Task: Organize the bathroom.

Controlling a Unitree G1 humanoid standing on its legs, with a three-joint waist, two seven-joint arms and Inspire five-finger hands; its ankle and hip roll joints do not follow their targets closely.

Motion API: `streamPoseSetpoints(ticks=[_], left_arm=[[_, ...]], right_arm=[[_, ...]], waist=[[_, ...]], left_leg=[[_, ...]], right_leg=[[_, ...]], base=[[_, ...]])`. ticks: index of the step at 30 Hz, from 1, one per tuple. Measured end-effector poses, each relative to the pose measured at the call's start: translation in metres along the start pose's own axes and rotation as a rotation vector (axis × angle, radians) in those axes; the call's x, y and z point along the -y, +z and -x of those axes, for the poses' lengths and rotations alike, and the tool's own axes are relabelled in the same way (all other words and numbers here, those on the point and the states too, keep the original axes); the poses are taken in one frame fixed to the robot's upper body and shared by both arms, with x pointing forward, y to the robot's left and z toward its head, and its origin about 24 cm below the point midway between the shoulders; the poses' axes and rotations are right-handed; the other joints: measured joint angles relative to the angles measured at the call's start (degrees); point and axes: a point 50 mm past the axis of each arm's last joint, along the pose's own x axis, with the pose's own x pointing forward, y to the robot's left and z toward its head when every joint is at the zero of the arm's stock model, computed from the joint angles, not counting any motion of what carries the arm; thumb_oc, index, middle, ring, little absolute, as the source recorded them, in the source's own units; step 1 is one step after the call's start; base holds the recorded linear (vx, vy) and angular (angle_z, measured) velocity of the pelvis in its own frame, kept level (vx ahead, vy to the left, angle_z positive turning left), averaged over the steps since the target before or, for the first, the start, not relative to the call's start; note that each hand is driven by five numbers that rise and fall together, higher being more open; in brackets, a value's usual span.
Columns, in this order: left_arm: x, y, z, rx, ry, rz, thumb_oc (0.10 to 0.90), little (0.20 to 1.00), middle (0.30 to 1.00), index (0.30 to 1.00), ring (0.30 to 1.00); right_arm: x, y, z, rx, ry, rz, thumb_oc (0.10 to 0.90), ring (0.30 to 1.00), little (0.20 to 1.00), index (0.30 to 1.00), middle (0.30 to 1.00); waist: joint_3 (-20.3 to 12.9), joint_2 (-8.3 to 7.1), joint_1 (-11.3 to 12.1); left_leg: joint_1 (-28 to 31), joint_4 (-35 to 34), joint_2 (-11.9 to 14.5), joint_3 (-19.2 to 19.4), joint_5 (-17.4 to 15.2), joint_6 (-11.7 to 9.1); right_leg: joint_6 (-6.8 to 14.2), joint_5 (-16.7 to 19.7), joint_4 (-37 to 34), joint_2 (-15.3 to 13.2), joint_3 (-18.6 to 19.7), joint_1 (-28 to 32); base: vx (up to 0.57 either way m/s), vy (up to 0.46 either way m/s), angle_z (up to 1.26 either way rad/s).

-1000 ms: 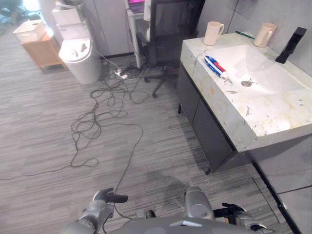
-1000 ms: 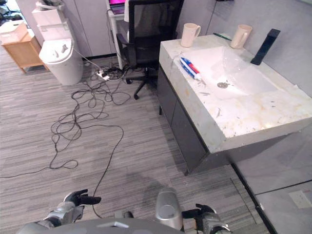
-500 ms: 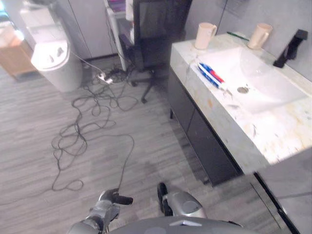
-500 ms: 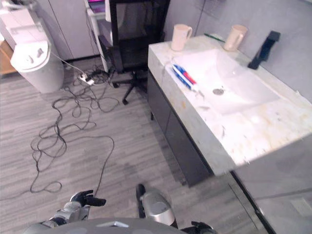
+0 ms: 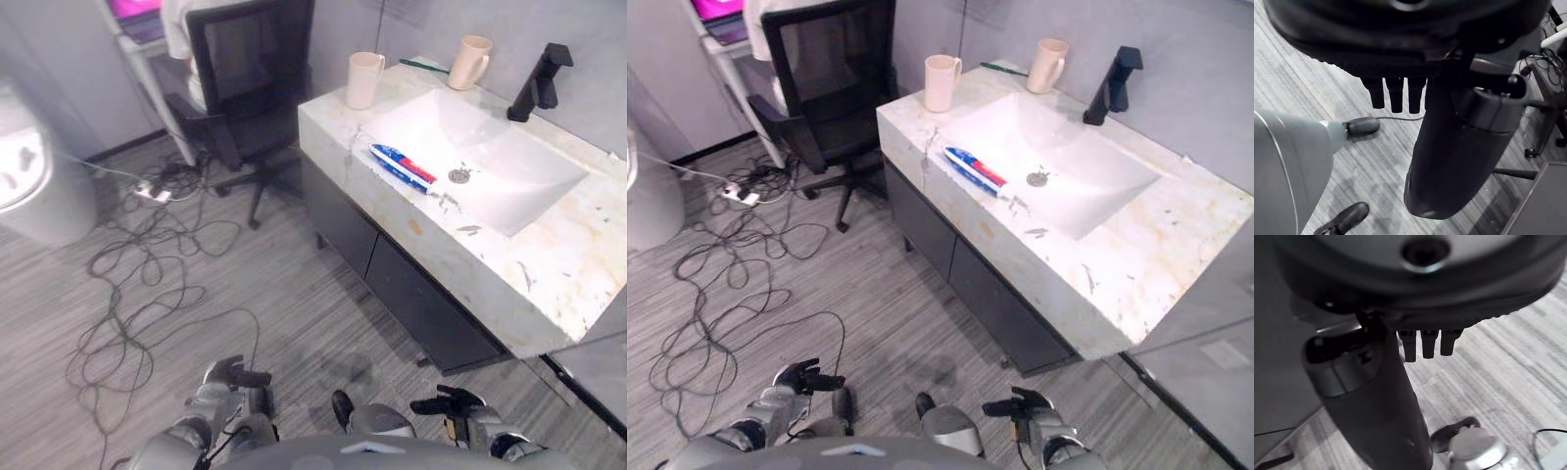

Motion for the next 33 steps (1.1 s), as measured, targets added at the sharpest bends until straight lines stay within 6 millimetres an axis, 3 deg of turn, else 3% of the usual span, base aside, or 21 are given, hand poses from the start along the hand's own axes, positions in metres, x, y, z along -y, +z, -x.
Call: streamPoseSetpoints(ticks=[1, 2, 4, 5, 8, 9, 10, 12, 13, 15, 17, 19, 20, 21, 22, 23, 24, 25, 28, 31, 33], left_arm=[[-0.001, -0.005, 0.001, -0.011, 0.005, 0.002, 0.8, 0.9, 0.9, 0.9, 0.9], [-0.004, -0.007, 0.001, -0.016, 0.011, 0.001, 0.8, 0.9, 0.9, 0.9, 0.9], [-0.013, -0.013, 0.002, -0.027, 0.037, 0.021, 0.8, 0.9, 0.9, 0.9, 0.9], [-0.028, -0.029, 0.005, -0.072, 0.073, 0.008, 0.8, 0.9, 0.9, 0.9, 0.9], [-0.045, -0.043, 0.008, -0.131, 0.112, -0.016, 0.8, 0.9, 0.9, 0.9, 0.9], [-0.046, -0.042, 0.008, -0.122, 0.113, -0.017, 0.8, 0.9, 0.9, 0.9, 0.9], [-0.045, -0.041, 0.008, -0.123, 0.111, -0.017, 0.8, 0.9, 0.9, 0.9, 0.9], [-0.038, -0.039, 0.007, -0.12, 0.09, -0.026, 0.8, 0.9, 0.9, 0.9, 0.9], [-0.029, -0.042, 0.007, -0.129, 0.063, -0.036, 0.8, 0.9, 0.9, 0.9, 0.9], [-0.014, -0.048, 0.009, -0.143, 0.024, -0.052, 0.8, 0.9, 0.9, 0.9, 0.9], [-0.017, -0.049, 0.009, -0.142, 0.033, -0.052, 0.8, 0.9, 0.9, 0.9, 0.9], [-0.027, -0.048, 0.009, -0.132, 0.065, -0.06, 0.8, 0.9, 0.9, 0.9, 0.9], [-0.035, -0.048, 0.009, -0.136, 0.093, -0.066, 0.8, 0.9, 0.9, 0.9, 0.9], [-0.046, -0.049, 0.01, -0.14, 0.132, -0.071, 0.8, 0.9, 0.9, 0.9, 0.9], [-0.046, -0.049, 0.01, -0.14, 0.136, -0.07, 0.8, 0.9, 0.9, 0.9, 0.9], [-0.042, -0.045, 0.009, -0.135, 0.135, -0.066, 0.8, 0.9, 0.9, 0.9, 0.9], [-0.029, -0.049, 0.01, -0.145, 0.105, -0.054, 0.8, 0.9, 0.9, 0.9, 0.9], [-0.023, -0.05, 0.01, -0.145, 0.091, -0.049, 0.8, 0.9, 0.9, 0.9, 0.9], [-0.019, -0.035, 0.006, -0.089, 0.071, -0.048, 0.8, 0.9, 0.9, 0.9, 0.9], [-0.018, -0.038, 0.007, -0.092, 0.059, -0.049, 0.8, 0.9, 0.9, 0.9, 0.9], [-0.016, -0.042, 0.008, -0.108, 0.056, -0.04, 0.8, 0.9, 0.9, 0.9, 0.9]], right_arm=[[0.002, -0.008, 0.0, -0.028, -0.006, 0.002, 0.8, 0.9, 0.9, 0.9, 0.9], [0.001, -0.014, 0.001, -0.045, -0.003, 0.002, 0.8, 0.9, 0.9, 0.9, 0.9], [-0.006, -0.027, 0.002, -0.087, 0.016, 0.003, 0.8, 0.9, 0.9, 0.9, 0.9], [-0.016, -0.037, 0.004, -0.123, 0.039, -0.004, 0.8, 0.9, 0.9, 0.9, 0.9], [-0.027, -0.049, 0.006, -0.142, 0.051, -0.03, 0.8, 0.9, 0.9, 0.9, 0.9], [-0.024, -0.053, 0.007, -0.15, 0.03, -0.078, 0.8, 0.9, 0.9, 0.9, 0.9], [-0.019, -0.054, 0.007, -0.149, 0.011, -0.068, 0.8, 0.9, 0.9, 0.9, 0.9], [-0.011, -0.043, 0.005, -0.109, -0.014, -0.06, 0.8, 0.9, 0.9, 0.9, 0.9], [-0.007, -0.04, 0.004, -0.088, -0.022, -0.055, 0.8, 0.9, 0.9, 0.9, 0.9], [-0.003, -0.037, 0.004, -0.07, -0.03, -0.049, 0.8, 0.9, 0.9, 0.9, 0.9], [-0.004, -0.039, 0.004, -0.07, -0.022, 0.02, 0.8, 0.9, 0.9, 0.9, 0.9], [-0.013, -0.032, 0.003, -0.044, 0.013, 0.049, 0.8, 0.9, 0.9, 0.9, 0.9], [-0.02, -0.028, 0.003, -0.028, 0.036, 0.043, 0.8, 0.9, 0.9, 0.9, 0.9], [-0.03, -0.028, 0.004, -0.019, 0.065, 0.031, 0.8, 0.9, 0.9, 0.9, 0.9], [-0.031, -0.028, 0.004, -0.018, 0.069, 0.031, 0.8, 0.9, 0.9, 0.9, 0.9], [-0.03, -0.029, 0.004, -0.023, 0.073, 0.037, 0.8, 0.9, 0.9, 0.9, 0.9], [-0.019, -0.026, 0.004, -0.016, 0.054, 0.066, 0.8, 0.9, 0.9, 0.9, 0.9], [-0.016, -0.032, 0.004, -0.03, 0.045, 0.069, 0.8, 0.9, 0.9, 0.9, 0.9], [-0.013, -0.049, 0.007, -0.08, 0.031, 0.005, 0.8, 0.9, 0.9, 0.9, 0.9], [-0.009, -0.054, 0.008, -0.092, 0.014, -0.026, 0.8, 0.9, 0.9, 0.9, 0.9], [-0.009, -0.056, 0.008, -0.094, 0.013, -0.027, 0.8, 0.9, 0.9, 0.9, 0.9]], waist=[[0.33, 0.36, 0.45], [0.42, -0.03, 0.44], [0.48, -0.22, 1.63], [-0.23, -1.85, 2.31], [-1.44, -2.9, 0.69], [-2.2, -2.79, -0.32], [-2.7, -1.79, -0.92], [-1.09, 1.35, -0.82], [-0.65, 3.28, -1.22], [-1.41, 5.77, -1.26], [-2.56, 5.17, -1.07], [-2.72, 3.49, -0.43], [-2.21, 1.32, -0.17], [-2.24, -2.77, -0.35], [-2.23, -3.08, -0.46], [-1.55, -4.58, -0.91], [-0.9, -3.17, -0.59], [-0.76, -2.29, -1.11], [-1.42, -2.52, -2.41], [-2.19, -1.62, -3.18], [-1.93, -0.72, -2.71]], left_leg=[[0.64, 0.18, 1.55, 0.74, 0.87, 0.59], [0.98, 0.58, 1.33, 1.65, 3.55, 0.93], [1.49, 2.74, 0.98, 5.65, 5.55, 2.68], [4.12, 2.62, -0.42, 7.85, 5.78, 3.14], [5.71, 2.69, -4.65, 10.95, 5.15, 5.04], [5.57, 2.21, -6.23, 10.95, 5.22, 5.13], [5.35, 1.74, -6.88, 10.73, 5.29, 5.24], [4.97, 3.88, -6.92, 11.73, 4.09, 9.23], [5.91, 4.03, -6.47, 12.16, 3.89, 9.65], [9.27, 1.25, -4.91, 13.09, 3.35, 9.68], [9.8, -0.08, -4.91, 15.06, 3.39, 9.77], [9.05, -0.09, -4.5, 17.89, 3.42, 9.81], [8.77, -0.09, -4.69, 19.34, 3.42, 9.8], [8.56, -0.09, -6.6, 20.01, 2.39, 7.99], [8.51, 0.07, -6.71, 19.81, 2.14, 7.57], [6.82, 7.82, -7.34, 20.6, -0.58, 6.71], [8.61, 9.0, -6.73, 19.7, -3.41, 7.01], [10.63, 6.58, -6.55, 18.59, -3.19, 7.76], [11.99, 3.28, -6.51, 16.3, -2.25, 7.43], [12.13, 5.28, -5.52, 16.41, -1.84, 4.5], [9.25, 16.75, -4.25, 15.63, -3.48, 0.05]], right_leg=[[1.37, -1.27, 0.54, 0.02, 0.39, -0.03], [0.69, -2.61, 1.05, -0.96, 0.41, 0.12], [1.73, -4.11, 2.94, -2.88, -5.53, -0.13], [2.32, -3.77, 3.71, -5.24, -11.18, 0.49], [5.26, -4.36, 2.94, -9.8, -14.55, 2.36], [7.66, -3.73, 4.21, -11.43, -15.35, 1.38], [9.14, -2.74, 5.73, -11.92, -15.22, 0.07], [10.27, -1.05, 20.22, -10.69, -14.83, -8.06], [10.49, 2.49, 27.01, -9.95, -15.18, -11.46], [9.7, 7.17, 29.49, -9.17, -16.6, -13.1], [8.57, 4.17, 27.16, -9.33, -18.15, -12.72], [7.85, -0.83, 17.81, -8.33, -23.49, -12.21], [8.26, -1.95, 12.34, -7.66, -26.36, -11.32], [8.12, -2.92, 7.97, -8.3, -28.32, -10.74], [8.27, -1.95, 7.69, -8.55, -28.67, -10.82], [10.0, -0.97, 6.33, -9.15, -29.21, -10.22], [10.67, -0.36, 4.48, -7.81, -30.02, -8.43], [10.37, 0.03, 3.64, -6.9, -30.07, -7.15], [9.22, 0.44, 2.67, -5.67, -29.79, -6.67], [6.03, 1.9, 1.11, -4.69, -29.94, -5.39], [4.1, 1.77, -2.27, -3.74, -29.42, -2.7]], base=[[0.35, 0.304, -0.85], [0.44, 0.463, -0.78], [0.28, 0.412, -0.94], [0.25, 0.378, -1.22], [0.29, 0.445, -0.5], [0.19, 0.395, 0.15], [0.21, 0.436, -0.08], [0.23, 0.349, -0.38], [0.31, 0.249, -0.41], [0.28, 0.131, -0.46], [0.24, 0.029, -0.5], [0.21, 0.021, -0.74], [0.28, 0.034, -0.69], [0.31, 0.001, -0.46], [0.17, -0.044, -0.35], [0.18, -0.078, -0.51], [0.23, -0.064, -0.6], [0.22, -0.054, -0.4], [0.25, 0.007, 0.18], [0.15, -0.01, 0.01], [0.23, 0.008, -0.33]])
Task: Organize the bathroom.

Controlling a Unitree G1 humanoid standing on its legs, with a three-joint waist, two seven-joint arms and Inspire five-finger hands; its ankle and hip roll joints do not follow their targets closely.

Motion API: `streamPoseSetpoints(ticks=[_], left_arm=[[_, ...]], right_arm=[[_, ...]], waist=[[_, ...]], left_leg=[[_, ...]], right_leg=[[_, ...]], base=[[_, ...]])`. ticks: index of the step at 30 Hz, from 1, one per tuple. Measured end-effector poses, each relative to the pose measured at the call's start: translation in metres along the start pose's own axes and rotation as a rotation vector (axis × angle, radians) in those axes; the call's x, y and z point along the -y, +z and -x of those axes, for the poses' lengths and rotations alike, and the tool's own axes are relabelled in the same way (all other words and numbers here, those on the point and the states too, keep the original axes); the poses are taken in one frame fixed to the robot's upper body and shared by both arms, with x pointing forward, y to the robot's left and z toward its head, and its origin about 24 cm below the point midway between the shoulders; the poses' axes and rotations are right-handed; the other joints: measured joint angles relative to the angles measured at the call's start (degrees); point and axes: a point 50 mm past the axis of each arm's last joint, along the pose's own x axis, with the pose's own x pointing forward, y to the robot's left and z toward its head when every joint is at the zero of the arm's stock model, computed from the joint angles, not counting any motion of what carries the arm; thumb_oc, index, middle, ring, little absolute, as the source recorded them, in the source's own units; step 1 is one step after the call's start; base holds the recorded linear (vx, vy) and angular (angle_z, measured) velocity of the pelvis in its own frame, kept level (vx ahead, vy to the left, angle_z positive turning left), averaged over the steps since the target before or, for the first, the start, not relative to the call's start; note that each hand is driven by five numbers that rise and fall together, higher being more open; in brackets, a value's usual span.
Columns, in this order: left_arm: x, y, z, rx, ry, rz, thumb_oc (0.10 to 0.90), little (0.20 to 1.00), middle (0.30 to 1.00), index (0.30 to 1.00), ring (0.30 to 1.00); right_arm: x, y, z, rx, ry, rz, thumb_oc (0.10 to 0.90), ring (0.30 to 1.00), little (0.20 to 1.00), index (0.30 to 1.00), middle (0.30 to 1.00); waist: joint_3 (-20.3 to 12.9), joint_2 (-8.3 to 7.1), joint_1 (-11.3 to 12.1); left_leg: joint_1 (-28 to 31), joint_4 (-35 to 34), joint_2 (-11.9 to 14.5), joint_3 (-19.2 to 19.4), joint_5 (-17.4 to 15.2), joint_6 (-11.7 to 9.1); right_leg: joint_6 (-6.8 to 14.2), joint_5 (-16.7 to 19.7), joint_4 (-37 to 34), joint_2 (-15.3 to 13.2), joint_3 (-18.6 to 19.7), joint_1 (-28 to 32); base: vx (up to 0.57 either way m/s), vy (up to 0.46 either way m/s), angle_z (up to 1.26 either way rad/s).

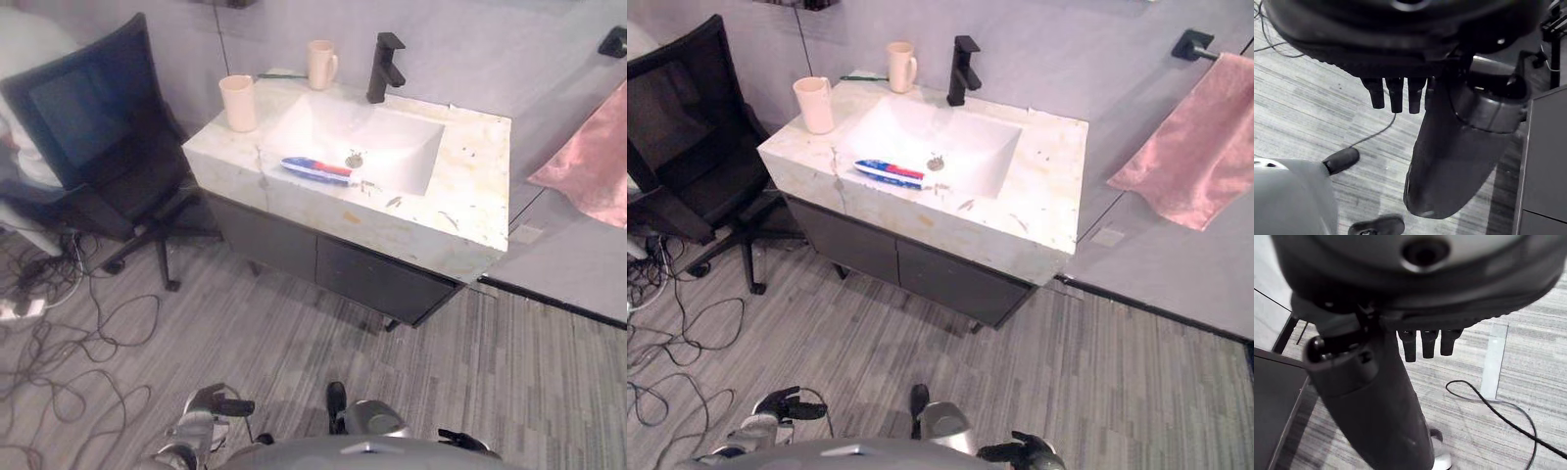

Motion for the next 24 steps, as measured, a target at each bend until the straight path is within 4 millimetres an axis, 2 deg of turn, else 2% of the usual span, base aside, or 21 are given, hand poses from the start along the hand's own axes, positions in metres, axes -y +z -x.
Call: streamPoseSetpoints(ticks=[1, 2, 3, 4, 6, 7, 8, 10, 11, 12, 13, 15, 17, 18, 19, 20, 22, 23, 24], left_arm=[[0.001, -0.001, 0.0, -0.001, 0.004, 0.024, 0.8, 0.9, 0.9, 0.9, 0.9], [0.002, -0.003, 0.001, -0.008, 0.002, 0.027, 0.8, 0.9, 0.9, 0.9, 0.9], [0.009, -0.005, 0.002, -0.013, -0.014, 0.044, 0.8, 0.9, 0.9, 0.9, 0.9], [0.013, -0.004, 0.002, -0.012, -0.024, 0.057, 0.8, 0.9, 0.9, 0.9, 0.9], [0.013, -0.003, 0.002, -0.009, -0.019, 0.064, 0.8, 0.9, 0.9, 0.9, 0.9], [0.013, 0.003, 0.001, 0.013, -0.018, 0.066, 0.8, 0.9, 0.9, 0.9, 0.9], [0.013, 0.008, 0.0, 0.032, -0.019, 0.068, 0.8, 0.9, 0.9, 0.9, 0.9], [0.014, 0.021, -0.001, 0.069, -0.024, 0.067, 0.8, 0.9, 0.9, 0.9, 0.9], [0.014, 0.026, -0.001, 0.081, -0.024, 0.068, 0.8, 0.9, 0.9, 0.9, 0.9], [0.013, 0.033, -0.002, 0.098, -0.022, 0.067, 0.8, 0.9, 0.9, 0.9, 0.9], [0.013, 0.037, -0.002, 0.115, -0.024, 0.068, 0.8, 0.9, 0.9, 0.9, 0.9], [0.013, 0.032, -0.002, 0.101, -0.031, 0.065, 0.8, 0.9, 0.9, 0.9, 0.9], [0.01, 0.028, -0.002, 0.087, -0.03, 0.063, 0.8, 0.9, 0.9, 0.9, 0.9], [0.008, 0.028, -0.002, 0.086, -0.026, 0.063, 0.8, 0.9, 0.9, 0.9, 0.9], [0.002, 0.024, -0.003, 0.082, -0.012, 0.061, 0.8, 0.9, 0.9, 0.9, 0.9], [-0.005, 0.022, -0.003, 0.078, 0.005, 0.059, 0.8, 0.9, 0.9, 0.9, 0.9], [-0.014, 0.016, -0.003, 0.068, 0.039, 0.058, 0.8, 0.9, 0.9, 0.9, 0.9], [-0.018, 0.011, -0.002, 0.056, 0.065, 0.062, 0.8, 0.9, 0.9, 0.9, 0.9], [-0.021, 0.01, -0.002, 0.054, 0.077, 0.066, 0.8, 0.9, 0.9, 0.9, 0.9]], right_arm=[[-0.001, -0.001, 0.0, -0.005, 0.002, 0.002, 0.8, 0.9, 0.9, 0.9, 0.9], [0.0, 0.0, 0.0, 0.001, 0.0, 0.006, 0.8, 0.9, 0.9, 0.9, 0.9], [0.006, 0.009, -0.001, 0.025, -0.013, 0.023, 0.8, 0.9, 0.9, 0.9, 0.9], [0.01, 0.017, -0.001, 0.043, -0.021, 0.037, 0.8, 0.9, 0.9, 0.9, 0.9], [0.008, 0.028, -0.002, 0.074, -0.009, 0.043, 0.8, 0.9, 0.9, 0.9, 0.9], [0.007, 0.034, -0.002, 0.097, -0.002, 0.044, 0.8, 0.9, 0.9, 0.9, 0.9], [0.006, 0.035, -0.002, 0.102, -0.001, 0.044, 0.8, 0.9, 0.9, 0.9, 0.9], [0.006, 0.039, -0.002, 0.108, -0.002, 0.042, 0.8, 0.9, 0.9, 0.9, 0.9], [0.006, 0.039, -0.002, 0.106, -0.001, 0.042, 0.8, 0.9, 0.9, 0.9, 0.9], [0.006, 0.042, -0.002, 0.113, -0.001, 0.037, 0.8, 0.9, 0.9, 0.9, 0.9], [0.006, 0.043, -0.002, 0.116, -0.004, 0.038, 0.8, 0.9, 0.9, 0.9, 0.9], [0.01, 0.044, -0.002, 0.115, -0.018, 0.021, 0.8, 0.9, 0.9, 0.9, 0.9], [0.011, 0.041, -0.002, 0.105, -0.027, 0.012, 0.8, 0.9, 0.9, 0.9, 0.9], [0.01, 0.039, -0.002, 0.101, -0.024, 0.01, 0.8, 0.9, 0.9, 0.9, 0.9], [0.005, 0.034, -0.002, 0.087, -0.013, 0.006, 0.8, 0.9, 0.9, 0.9, 0.9], [-0.002, 0.023, -0.002, 0.063, -0.003, -0.018, 0.8, 0.9, 0.9, 0.9, 0.9], [-0.015, 0.019, -0.002, 0.05, 0.028, -0.03, 0.8, 0.9, 0.9, 0.9, 0.9], [-0.017, 0.02, -0.001, 0.056, 0.025, -0.033, 0.8, 0.9, 0.9, 0.9, 0.9], [-0.016, 0.021, -0.001, 0.059, 0.023, -0.032, 0.8, 0.9, 0.9, 0.9, 0.9]], waist=[[0.33, -0.08, 0.91], [0.25, -0.27, 1.76], [0.39, 0.88, 3.13], [0.54, 2.2, 3.46], [0.52, 2.27, 3.39], [0.59, 1.89, 3.78], [0.79, 1.61, 4.03], [1.56, 0.72, 4.93], [2.07, 0.26, 5.07], [3.86, -0.26, 5.52], [4.72, -0.56, 6.11], [5.78, -0.62, 6.5], [6.41, -0.3, 6.58], [6.27, -0.71, 6.57], [6.27, -1.12, 6.25], [5.84, -1.68, 6.0], [5.64, -0.87, 6.27], [5.19, -0.37, 5.76], [5.09, -0.18, 5.73]], left_leg=[[-4.87, 11.35, 0.55, -2.69, -0.58, -2.11], [-6.52, 14.79, 0.33, -3.77, -1.57, -3.52], [-8.35, 15.56, -0.03, -6.52, -3.9, -3.13], [-8.4, 12.58, 0.29, -6.77, -4.47, -2.41], [-7.71, 6.29, 0.13, -7.05, -4.35, -1.09], [-6.23, -2.17, 0.18, -7.26, -2.69, 0.17], [-5.88, -5.99, 0.29, -7.39, -1.37, 0.26], [-5.94, -14.74, 2.26, -8.79, 3.56, -1.15], [-5.93, -16.54, 3.23, -8.99, 4.8, -1.33], [-6.0, -16.8, 5.18, -9.99, 5.84, -2.6], [-5.89, -16.77, 5.98, -9.97, 5.92, -2.54], [-5.01, -16.71, 7.88, -8.77, 5.94, -2.44], [-3.68, -16.6, 5.85, -6.49, 8.69, -3.44], [-3.27, -16.62, 4.9, -5.86, 9.05, -3.35], [-2.1, -16.8, 2.73, -4.54, 9.27, -3.02], [-0.9, -16.85, 0.96, -3.36, 8.71, -1.9], [0.8, -16.88, -0.32, -1.87, 7.69, 0.08], [1.18, -16.87, -0.87, -0.94, 7.91, 2.45], [1.42, -16.89, -0.98, -0.59, 7.6, 2.9]], right_leg=[[-1.16, 0.48, -1.74, -0.02, 1.78, 1.78], [-2.75, 1.53, -2.09, -0.22, 2.63, 1.9], [-5.0, 3.31, -1.94, 0.09, 4.87, 1.61], [-5.05, 3.27, -1.88, 0.81, 5.52, 1.56], [-5.19, 3.18, -1.87, 1.19, 7.22, 1.71], [-5.19, 3.18, -2.25, 1.73, 8.48, 1.22], [-5.19, 3.18, -1.92, 2.0, 9.17, 0.78], [-5.23, 3.21, -3.47, 2.89, 10.49, 1.26], [-5.26, 3.25, -4.32, 3.19, 10.84, 1.81], [-5.17, 3.3, -4.51, 3.36, 11.86, 2.92], [-5.17, 3.29, -4.74, 3.4, 12.54, 3.24], [-4.89, 3.12, -4.73, 2.6, 13.46, 3.75], [-3.33, 2.62, -4.75, -0.3, 13.77, 3.94], [-3.1, 2.58, -4.54, -1.06, 13.54, 4.05], [-1.77, 3.5, -3.94, -3.81, 12.66, 4.31], [0.74, 4.6, -2.91, -5.81, 12.42, 4.58], [2.76, 6.25, -0.79, -6.66, 11.92, 3.42], [3.7, 7.22, 0.23, -6.86, 11.59, 2.43], [4.04, 7.49, 1.28, -6.92, 11.47, 1.59]], base=[[0.2, 0.086, -0.56], [0.14, 0.125, -0.94], [0.14, 0.136, -1.04], [0.23, 0.228, -1.11], [0.23, 0.223, -0.7], [0.15, 0.124, -0.5], [0.25, 0.191, -0.49], [0.31, 0.241, -0.27], [0.24, 0.215, -0.14], [0.17, 0.218, -0.19], [0.23, 0.308, -0.45], [0.2, 0.314, -0.58], [0.24, 0.391, -0.5], [0.24, 0.391, -0.4], [0.24, 0.403, -0.32], [0.19, 0.341, -0.35], [0.12, 0.259, -0.63], [0.08, 0.19, -0.78], [0.06, 0.133, -0.6]])
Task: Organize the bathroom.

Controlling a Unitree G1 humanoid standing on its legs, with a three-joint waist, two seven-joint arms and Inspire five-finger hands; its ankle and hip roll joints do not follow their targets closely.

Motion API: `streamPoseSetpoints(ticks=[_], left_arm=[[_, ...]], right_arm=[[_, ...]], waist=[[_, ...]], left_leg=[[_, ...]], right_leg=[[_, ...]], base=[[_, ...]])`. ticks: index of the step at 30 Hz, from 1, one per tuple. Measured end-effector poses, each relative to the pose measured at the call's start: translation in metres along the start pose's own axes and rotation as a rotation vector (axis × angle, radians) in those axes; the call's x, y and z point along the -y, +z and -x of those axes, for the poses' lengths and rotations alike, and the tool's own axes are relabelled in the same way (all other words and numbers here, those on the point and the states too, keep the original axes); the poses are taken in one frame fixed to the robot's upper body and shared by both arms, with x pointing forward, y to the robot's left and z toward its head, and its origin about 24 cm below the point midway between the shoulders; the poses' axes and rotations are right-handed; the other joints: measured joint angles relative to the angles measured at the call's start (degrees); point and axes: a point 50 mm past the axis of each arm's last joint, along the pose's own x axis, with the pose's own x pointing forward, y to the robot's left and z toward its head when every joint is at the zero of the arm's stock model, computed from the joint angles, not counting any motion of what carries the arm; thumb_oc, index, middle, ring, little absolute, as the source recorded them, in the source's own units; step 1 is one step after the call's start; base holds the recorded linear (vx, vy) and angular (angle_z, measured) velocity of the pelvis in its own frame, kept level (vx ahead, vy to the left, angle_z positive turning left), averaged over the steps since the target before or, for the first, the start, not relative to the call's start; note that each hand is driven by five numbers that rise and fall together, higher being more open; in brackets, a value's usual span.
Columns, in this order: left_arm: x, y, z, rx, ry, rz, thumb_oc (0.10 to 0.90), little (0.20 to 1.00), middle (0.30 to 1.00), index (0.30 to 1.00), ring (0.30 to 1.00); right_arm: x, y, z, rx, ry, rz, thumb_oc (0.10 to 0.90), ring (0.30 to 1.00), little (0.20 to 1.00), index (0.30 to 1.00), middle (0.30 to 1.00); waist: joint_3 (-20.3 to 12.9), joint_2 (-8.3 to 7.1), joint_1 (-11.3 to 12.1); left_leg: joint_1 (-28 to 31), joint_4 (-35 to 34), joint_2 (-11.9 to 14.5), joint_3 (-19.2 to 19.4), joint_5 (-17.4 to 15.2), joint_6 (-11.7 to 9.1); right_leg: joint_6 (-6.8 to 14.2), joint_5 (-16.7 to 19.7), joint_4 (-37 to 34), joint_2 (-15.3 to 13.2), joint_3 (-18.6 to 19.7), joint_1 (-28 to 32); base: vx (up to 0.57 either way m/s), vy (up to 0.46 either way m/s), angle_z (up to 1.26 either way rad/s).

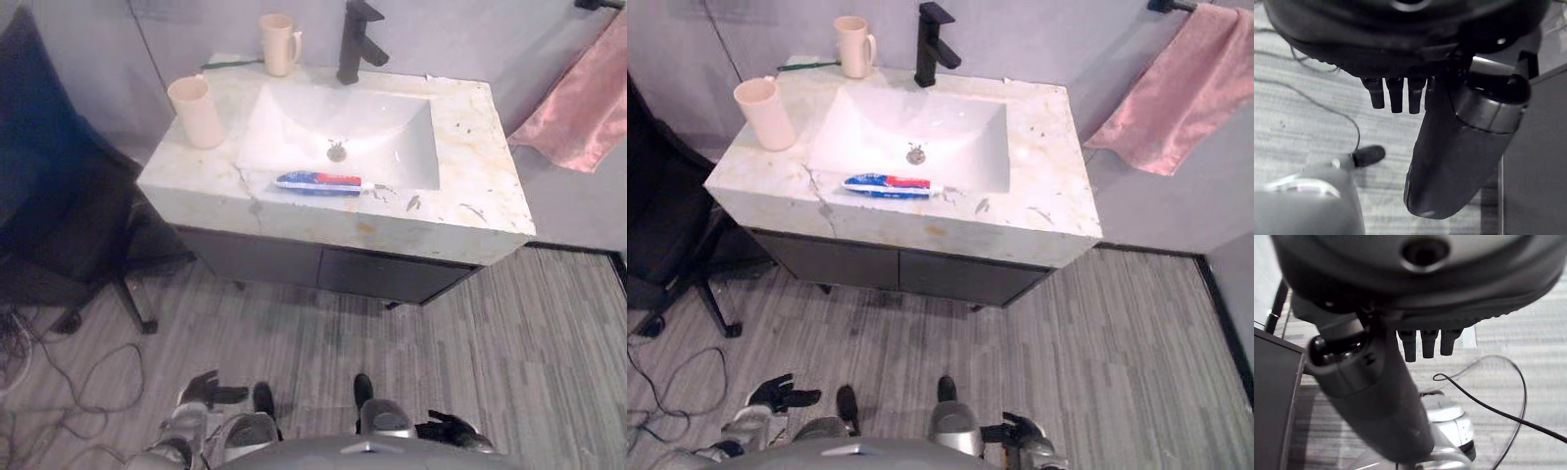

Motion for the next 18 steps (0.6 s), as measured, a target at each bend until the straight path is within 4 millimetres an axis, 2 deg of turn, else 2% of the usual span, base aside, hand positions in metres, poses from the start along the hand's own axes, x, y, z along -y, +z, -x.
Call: streamPoseSetpoints(ticks=[1, 4, 5, 6, 7, 8, 10, 12, 15, 18], left_arm=[[-0.003, 0.0, 0.0, 0.002, 0.014, 0.002, 0.8, 0.9, 0.9, 0.9, 0.9], [-0.008, -0.001, 0.0, 0.012, 0.035, -0.001, 0.8, 0.9, 0.9, 0.9, 0.9], [-0.011, -0.003, 0.0, 0.014, 0.044, 0.013, 0.8, 0.9, 0.9, 0.9, 0.9], [-0.013, -0.004, 0.0, 0.012, 0.05, 0.021, 0.8, 0.9, 0.9, 0.9, 0.9], [-0.016, -0.01, 0.002, -0.003, 0.06, 0.025, 0.8, 0.9, 0.9, 0.9, 0.9], [-0.016, -0.011, 0.002, 0.002, 0.059, 0.036, 0.8, 0.9, 0.9, 0.9, 0.9], [-0.013, -0.012, 0.002, 0.004, 0.051, 0.05, 0.8, 0.9, 0.9, 0.9, 0.9], [-0.004, -0.003, 0.003, 0.058, 0.014, 0.101, 0.8, 0.9, 0.9, 0.9, 0.9], [-0.005, 0.003, 0.004, 0.122, 0.012, 0.188, 0.8, 0.9, 0.9, 0.9, 0.9], [-0.006, 0.019, 0.009, 0.245, 0.088, 0.225, 0.8, 0.9, 0.9, 0.9, 0.9]], right_arm=[[0.0, 0.002, 0.0, 0.007, 0.001, 0.01, 0.8, 0.9, 0.9, 0.9, 0.9], [-0.003, 0.003, 0.0, 0.017, 0.014, 0.055, 0.8, 0.9, 0.9, 0.9, 0.9], [-0.007, 0.004, 0.0, 0.021, 0.025, 0.065, 0.8, 0.9, 0.9, 0.9, 0.9], [-0.009, 0.003, 0.0, 0.02, 0.031, 0.071, 0.8, 0.9, 0.9, 0.9, 0.9], [-0.012, 0.003, 0.0, 0.021, 0.04, 0.08, 0.8, 0.9, 0.9, 0.9, 0.9], [-0.013, 0.003, 0.001, 0.021, 0.044, 0.08, 0.8, 0.9, 0.9, 0.9, 0.9], [-0.012, 0.004, 0.0, 0.023, 0.039, 0.079, 0.8, 0.9, 0.9, 0.9, 0.9], [-0.007, 0.004, 0.0, 0.023, 0.024, 0.083, 0.8, 0.9, 0.9, 0.9, 0.9], [-0.001, 0.004, 0.0, 0.024, 0.01, 0.07, 0.8, 0.9, 0.9, 0.9, 0.9], [0.002, 0.001, 0.0, 0.018, 0.0, 0.051, 0.8, 0.9, 0.9, 0.9, 0.9]], waist=[[-0.35, 0.49, -0.43], [-1.93, -0.09, -0.77], [-2.98, -0.74, -0.01], [-3.63, -1.18, 0.61], [-4.5, -2.38, 0.74], [-5.02, -3.04, 0.61], [-5.15, -3.24, 0.56], [-5.4, -2.15, 0.93], [-5.88, -1.62, 0.97], [-6.68, -0.85, 2.01]], left_leg=[[0.3, 0.0, 0.12, 0.97, -0.44, 0.84], [0.52, 0.0, 0.26, 3.85, -0.95, 2.33], [0.5, 0.0, 0.23, 6.14, -1.36, 2.48], [0.43, 0.01, 0.21, 6.99, -1.62, 2.28], [0.62, 0.21, -0.13, 7.55, -1.51, 1.49], [0.67, 0.26, -0.22, 7.64, -1.32, 1.2], [0.58, 0.26, -0.01, 7.35, -1.33, 1.1], [0.54, 0.26, 0.16, 6.39, -1.1, 0.63], [1.42, 0.05, 0.16, 6.28, -1.73, -0.3], [1.47, 0.03, 0.16, 5.63, -1.62, -0.58]], right_leg=[[0.81, 1.05, 1.21, -0.32, -1.46, -0.98], [1.74, 2.05, 1.58, -0.47, -6.77, -2.44], [1.57, 1.17, 1.33, -0.55, -11.17, -3.45], [1.08, 0.81, 0.9, -0.38, -12.63, -3.8], [0.28, 0.23, 0.09, -0.33, -13.62, -3.73], [-0.03, 0.12, -0.99, -0.08, -13.13, -3.07], [-0.07, 0.13, -1.4, 0.58, -12.62, -2.64], [-0.2, 0.05, -2.12, 1.19, -12.07, -2.02], [-1.42, -0.37, -4.56, 1.28, -11.59, 0.0], [-1.2, -0.5, -5.33, 1.43, -11.55, 0.32]], base=[[0.05, 0.086, -0.37], [0.01, 0.049, -0.45], [0.0, -0.002, -0.68], [0.0, -0.026, -0.73], [0.01, -0.052, -0.45], [0.02, -0.046, -0.19], [0.01, -0.006, 0.07], [0.08, -0.016, 0.15], [0.08, -0.019, 0.0], [0.02, -0.007, 0.0]])
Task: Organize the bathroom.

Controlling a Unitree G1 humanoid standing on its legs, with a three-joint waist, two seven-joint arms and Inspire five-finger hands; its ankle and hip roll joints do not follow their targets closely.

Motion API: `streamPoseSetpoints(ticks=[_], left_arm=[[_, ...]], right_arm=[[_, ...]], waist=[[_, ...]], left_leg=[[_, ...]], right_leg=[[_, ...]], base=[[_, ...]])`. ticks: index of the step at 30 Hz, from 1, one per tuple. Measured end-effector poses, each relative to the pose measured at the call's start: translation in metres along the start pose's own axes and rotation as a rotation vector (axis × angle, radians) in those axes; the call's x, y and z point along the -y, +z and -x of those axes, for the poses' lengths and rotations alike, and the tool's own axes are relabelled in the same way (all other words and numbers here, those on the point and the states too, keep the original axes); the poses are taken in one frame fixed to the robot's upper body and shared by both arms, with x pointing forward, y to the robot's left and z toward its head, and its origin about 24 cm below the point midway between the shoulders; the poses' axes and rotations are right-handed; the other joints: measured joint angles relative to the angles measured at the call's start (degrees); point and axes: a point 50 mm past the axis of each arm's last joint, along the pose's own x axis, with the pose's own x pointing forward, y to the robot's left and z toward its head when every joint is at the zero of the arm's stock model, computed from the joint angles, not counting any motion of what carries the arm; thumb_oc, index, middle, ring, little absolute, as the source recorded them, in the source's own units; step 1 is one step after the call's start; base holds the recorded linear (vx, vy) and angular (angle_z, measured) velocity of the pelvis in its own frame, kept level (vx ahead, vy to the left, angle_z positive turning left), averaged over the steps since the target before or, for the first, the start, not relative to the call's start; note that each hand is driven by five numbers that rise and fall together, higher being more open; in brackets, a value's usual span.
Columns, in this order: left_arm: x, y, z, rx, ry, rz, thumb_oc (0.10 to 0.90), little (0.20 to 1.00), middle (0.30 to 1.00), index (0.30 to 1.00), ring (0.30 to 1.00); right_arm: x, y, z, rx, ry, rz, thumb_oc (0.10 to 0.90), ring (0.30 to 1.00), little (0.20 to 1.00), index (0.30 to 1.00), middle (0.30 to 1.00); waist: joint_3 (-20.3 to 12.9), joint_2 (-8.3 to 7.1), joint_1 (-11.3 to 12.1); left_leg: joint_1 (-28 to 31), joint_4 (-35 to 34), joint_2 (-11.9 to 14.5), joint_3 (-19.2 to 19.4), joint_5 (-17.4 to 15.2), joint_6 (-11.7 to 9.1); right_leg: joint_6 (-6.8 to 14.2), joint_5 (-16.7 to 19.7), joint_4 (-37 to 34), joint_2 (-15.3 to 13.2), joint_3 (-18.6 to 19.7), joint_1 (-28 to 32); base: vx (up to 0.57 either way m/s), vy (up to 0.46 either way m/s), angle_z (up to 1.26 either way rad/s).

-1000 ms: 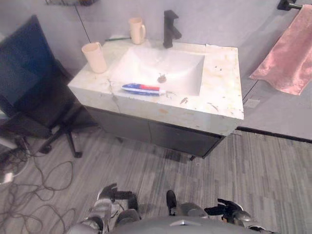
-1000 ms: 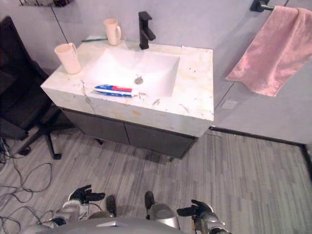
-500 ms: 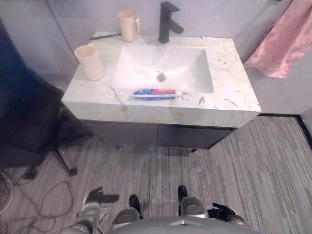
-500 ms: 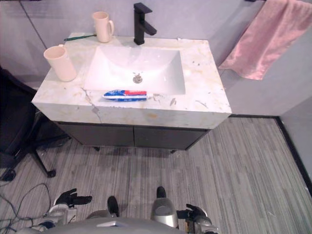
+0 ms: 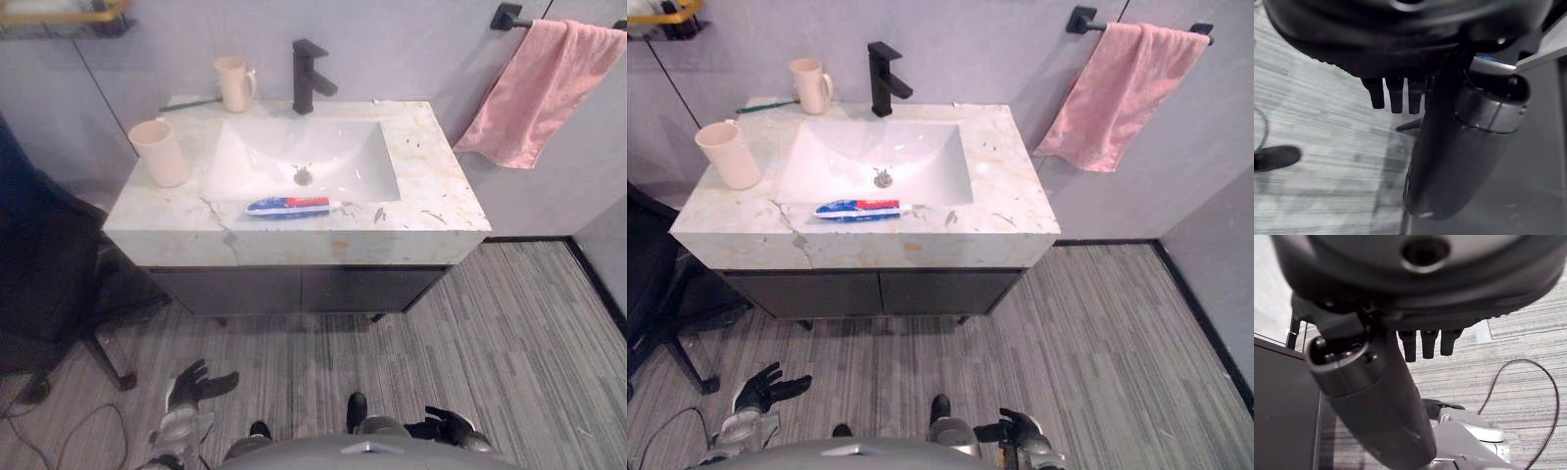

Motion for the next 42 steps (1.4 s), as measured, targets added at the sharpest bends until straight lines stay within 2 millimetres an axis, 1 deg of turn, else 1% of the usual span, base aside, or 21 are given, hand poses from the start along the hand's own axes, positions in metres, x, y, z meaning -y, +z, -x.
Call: streamPoseSetpoints(ticks=[2, 4, 5, 7, 9, 11, 13, 15, 17, 21, 23, 24, 25, 28, 29, 32, 34, 36, 39, 40, 42], left_arm=[[0.0, 0.022, -0.001, 0.116, 0.078, 0.021, 0.8, 0.9, 0.9, 0.9, 0.9], [-0.002, 0.052, 0.002, 0.277, 0.242, 0.041, 0.8, 0.9, 0.9, 0.9, 0.9], [-0.003, 0.058, 0.003, 0.307, 0.273, 0.057, 0.8, 0.9, 0.9, 0.9, 0.9], [-0.012, 0.083, 0.008, 0.428, 0.41, 0.149, 0.8, 0.9, 0.9, 0.9, 0.9], [-0.016, 0.093, 0.011, 0.482, 0.457, 0.168, 0.8, 0.9, 0.9, 0.9, 0.9], [-0.022, 0.131, 0.029, 0.67, 0.505, 0.24, 0.8, 0.9, 0.9, 0.9, 0.9], [-0.025, 0.157, 0.043, 0.824, 0.514, 0.251, 0.8, 0.9, 0.9, 0.9, 0.9], [-0.037, 0.19, 0.065, 1.026, 0.541, 0.272, 0.8, 0.9, 0.9, 0.9, 0.9], [-0.048, 0.216, 0.087, 1.188, 0.557, 0.294, 0.8, 0.9, 0.9, 0.9, 0.9], [-0.055, 0.248, 0.115, 1.397, 0.52, 0.299, 0.8, 0.9, 0.9, 0.9, 0.9], [-0.052, 0.264, 0.128, 1.498, 0.473, 0.247, 0.8, 0.9, 0.9, 0.9, 0.9], [-0.046, 0.281, 0.142, 1.587, 0.416, 0.23, 0.8, 0.9, 0.9, 0.9, 0.9], [-0.042, 0.29, 0.148, 1.635, 0.384, 0.211, 0.8, 0.9, 0.9, 0.9, 0.9], [-0.039, 0.309, 0.161, 1.706, 0.348, 0.128, 0.8, 0.9, 0.9, 0.9, 0.9], [-0.037, 0.321, 0.168, 1.74, 0.329, 0.064, 0.8, 0.9, 0.9, 0.9, 0.9], [-0.035, 0.367, 0.189, 1.784, 0.277, -0.241, 0.8, 0.9, 0.9, 0.9, 0.9], [-0.031, 0.383, 0.197, 1.76, 0.216, -0.392, 0.8, 0.9, 0.9, 0.9, 0.9], [-0.019, 0.395, 0.196, 1.658, 0.056, -0.566, 0.8, 0.9, 0.9, 0.9, 0.9], [0.006, 0.393, 0.173, 1.429, -0.208, -0.816, 0.8, 0.9, 0.9, 0.9, 0.9], [0.011, 0.389, 0.167, 1.374, -0.262, -0.86, 0.8, 0.9, 0.9, 0.9, 0.9], [0.029, 0.37, 0.147, 1.206, -0.41, -1.018, 0.8, 0.9, 0.9, 0.9, 0.9]], right_arm=[[0.001, -0.006, 0.001, -0.016, -0.002, -0.001, 0.8, 0.9, 0.9, 0.9, 0.9], [0.001, -0.012, 0.002, -0.034, -0.001, -0.001, 0.8, 0.9, 0.9, 0.9, 0.9], [0.001, -0.014, 0.002, -0.038, 0.0, -0.003, 0.8, 0.9, 0.9, 0.9, 0.9], [-0.002, -0.018, 0.003, -0.055, 0.006, -0.019, 0.8, 0.9, 0.9, 0.9, 0.9], [-0.002, -0.02, 0.003, -0.062, 0.007, -0.021, 0.8, 0.9, 0.9, 0.9, 0.9], [-0.003, -0.026, 0.004, -0.085, 0.008, -0.052, 0.8, 0.9, 0.9, 0.9, 0.9], [-0.003, -0.027, 0.004, -0.087, 0.008, -0.063, 0.8, 0.9, 0.9, 0.9, 0.9], [-0.003, -0.029, 0.005, -0.093, 0.008, -0.084, 0.8, 0.9, 0.9, 0.9, 0.9], [-0.002, -0.03, 0.005, -0.092, 0.007, -0.088, 0.8, 0.9, 0.9, 0.9, 0.9], [-0.002, -0.03, 0.005, -0.087, 0.005, -0.09, 0.8, 0.9, 0.9, 0.9, 0.9], [-0.001, -0.03, 0.005, -0.08, 0.004, -0.086, 0.8, 0.9, 0.9, 0.9, 0.9], [-0.001, -0.03, 0.005, -0.077, 0.006, -0.087, 0.8, 0.9, 0.9, 0.9, 0.9], [-0.001, -0.03, 0.005, -0.075, 0.005, -0.087, 0.8, 0.9, 0.9, 0.9, 0.9], [-0.002, -0.028, 0.005, -0.065, 0.009, -0.087, 0.8, 0.9, 0.9, 0.9, 0.9], [-0.002, -0.027, 0.004, -0.062, 0.011, -0.082, 0.8, 0.9, 0.9, 0.9, 0.9], [-0.001, -0.03, 0.005, -0.071, 0.011, -0.069, 0.8, 0.9, 0.9, 0.9, 0.9], [0.001, -0.031, 0.005, -0.081, 0.004, -0.069, 0.8, 0.9, 0.9, 0.9, 0.9], [0.004, -0.034, 0.005, -0.099, -0.003, -0.064, 0.8, 0.9, 0.9, 0.9, 0.9], [0.014, -0.032, 0.005, -0.103, -0.017, -0.032, 0.8, 0.9, 0.9, 0.9, 0.9], [0.016, -0.031, 0.005, -0.101, -0.02, -0.026, 0.8, 0.9, 0.9, 0.9, 0.9], [0.019, -0.027, 0.004, -0.095, -0.026, -0.023, 0.8, 0.9, 0.9, 0.9, 0.9]], waist=[[-0.05, 0.0, 0.71], [-0.3, -0.39, 1.7], [-0.4, -0.53, 1.77], [-0.82, -1.14, 1.85], [-0.89, -1.27, 1.91], [-0.76, -1.73, 3.29], [-0.64, -1.98, 3.8], [-0.57, -2.04, 4.71], [-0.48, -2.16, 4.8], [-0.39, -2.05, 4.82], [-0.38, -2.03, 4.66], [-0.31, -2.08, 4.68], [-0.34, -1.88, 4.22], [-0.34, -1.84, 3.05], [-0.41, -1.72, 2.55], [-0.8, -1.21, 0.98], [-1.12, -0.52, -0.11], [-1.63, 0.43, -0.47], [-3.0, 2.19, -1.56], [-3.21, 2.54, -1.75], [-3.64, 3.4, -2.39]], left_leg=[[-0.12, 0.0, -0.05, -1.06, 0.14, -0.11], [-0.3, -0.02, 0.02, -1.93, 0.36, -0.37], [-0.33, -0.02, 0.01, -2.23, 0.37, -0.39], [-0.44, -0.02, 0.04, -3.71, 0.48, -0.48], [-0.46, -0.02, 0.05, -4.2, 0.54, -0.49], [-1.1, -0.02, 0.02, -5.42, 1.23, -0.28], [-1.28, -0.01, -0.01, -6.23, 1.55, -0.27], [-1.19, -0.02, -0.05, -6.6, 1.3, -0.45], [-1.23, -0.03, -0.07, -6.95, 1.21, -0.48], [-1.04, -0.02, -0.04, -7.42, 1.19, -0.47], [-0.94, -0.01, 0.02, -7.43, 1.24, -0.5], [-1.05, -0.02, 0.01, -7.47, 1.34, -0.48], [-0.79, -0.02, -0.01, -7.42, 1.32, -0.5], [-0.8, -0.03, 0.03, -7.39, 1.35, -0.51], [-0.5, -0.02, 0.07, -7.27, 1.36, -0.51], [0.21, -0.03, 0.15, -6.6, 1.19, -0.62], [0.36, -0.03, -0.06, -6.43, 1.13, -0.68], [0.99, -0.04, -0.15, -5.62, 0.89, -1.06], [1.09, -0.04, -0.32, -5.33, 0.75, -1.21], [1.09, -0.04, -0.34, -5.26, 0.75, -1.21], [1.08, -0.04, -0.28, -5.12, 0.75, -1.22]], right_leg=[[0.04, 0.04, 0.02, 0.02, -0.12, 0.11], [0.01, 0.09, -0.06, -0.07, -0.14, 0.19], [0.01, 0.09, -0.06, -0.06, -0.22, 0.22], [0.0, 0.09, -0.34, 0.03, -0.95, 0.79], [-0.04, 0.07, -0.37, 0.0, -1.47, 1.05], [-0.26, 0.07, -0.4, 0.02, -2.43, 1.05], [-0.45, 0.17, -0.39, 0.04, -3.16, 1.23], [-0.4, 0.0, -0.4, 0.02, -3.36, 1.68], [-0.43, -0.11, -0.41, 0.01, -3.7, 1.86], [-0.51, -0.24, -0.42, -0.11, -4.23, 2.23], [-0.5, -0.24, -0.42, -0.12, -4.23, 2.27], [-0.5, -0.23, -0.42, 0.0, -4.26, 2.38], [-0.49, -0.24, -0.43, -0.06, -4.18, 2.53], [-0.48, -0.23, -0.43, -0.09, -4.11, 2.58], [-0.47, -0.23, -0.51, -0.08, -3.91, 2.56], [-0.46, -0.21, -0.74, 0.06, -3.1, 3.08], [-0.38, -0.14, -0.72, 0.06, -2.99, 3.17], [-0.47, 0.03, -0.71, 0.07, -2.21, 3.32], [-0.45, 0.01, -0.75, 0.03, -1.91, 3.27], [-0.45, 0.01, -0.75, 0.03, -1.84, 3.22], [-0.5, 0.04, -0.74, 0.11, -1.7, 3.1]], base=[[0.0, -0.045, 0.05], [0.01, -0.069, 0.03], [0.01, -0.057, 0.08], [0.0, -0.053, 0.16], [-0.02, -0.049, 0.17], [-0.03, -0.04, 0.25], [-0.02, -0.03, 0.22], [0.0, -0.046, 0.11], [0.0, -0.035, 0.09], [0.02, -0.018, 0.07], [0.0, 0.0, 0.0], [0.0, 0.0, 0.0], [0.0, 0.0, 0.0], [0.01, 0.004, 0.0], [0.04, 0.029, -0.06], [0.03, 0.036, -0.1], [0.01, 0.043, -0.08], [0.02, 0.048, -0.15], [0.01, 0.022, -0.07], [0.0, 0.018, -0.05], [0.0, 0.024, -0.04]])
